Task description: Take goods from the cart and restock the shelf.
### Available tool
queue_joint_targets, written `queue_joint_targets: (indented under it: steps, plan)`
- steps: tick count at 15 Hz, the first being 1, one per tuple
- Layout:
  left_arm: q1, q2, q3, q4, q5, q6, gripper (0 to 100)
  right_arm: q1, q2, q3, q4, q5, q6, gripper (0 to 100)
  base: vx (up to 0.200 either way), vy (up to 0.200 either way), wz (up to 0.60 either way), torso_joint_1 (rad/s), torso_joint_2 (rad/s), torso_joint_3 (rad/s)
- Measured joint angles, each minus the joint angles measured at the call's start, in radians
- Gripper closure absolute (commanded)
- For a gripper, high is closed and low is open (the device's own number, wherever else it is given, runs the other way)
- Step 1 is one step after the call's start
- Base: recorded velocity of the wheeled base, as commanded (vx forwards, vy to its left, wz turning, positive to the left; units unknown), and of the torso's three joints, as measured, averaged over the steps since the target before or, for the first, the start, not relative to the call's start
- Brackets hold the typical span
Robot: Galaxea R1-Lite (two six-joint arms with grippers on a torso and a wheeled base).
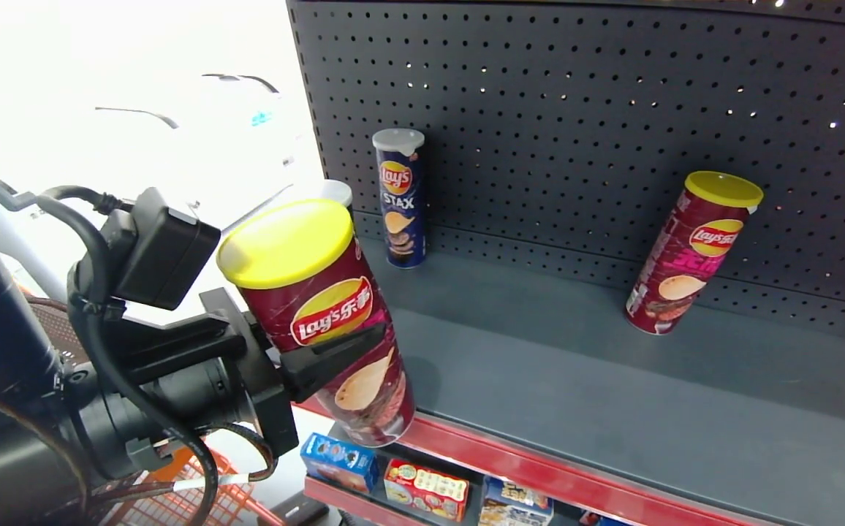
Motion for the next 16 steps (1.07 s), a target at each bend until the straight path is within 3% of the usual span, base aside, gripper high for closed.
queue_joint_targets:
  steps: [6, 16]
  plan:
    - [0.005, 0.022, -0.008, -0.001, -0.002, 0.0, 100, 0.0, 0.0, 0.0, 0.0, 0.0, 0.0, 0, 0.0, 0.0, -0.6, 0.001, 0.0, 0.002]
    - [0.041, 0.033, -0.011, -0.006, -0.002, 0.0, 100, 0.0, 0.0, 0.0, 0.0, 0.0, 0.001, 0, 0.0, 0.0, 0.0, 0.0, 0.0, 0.0]
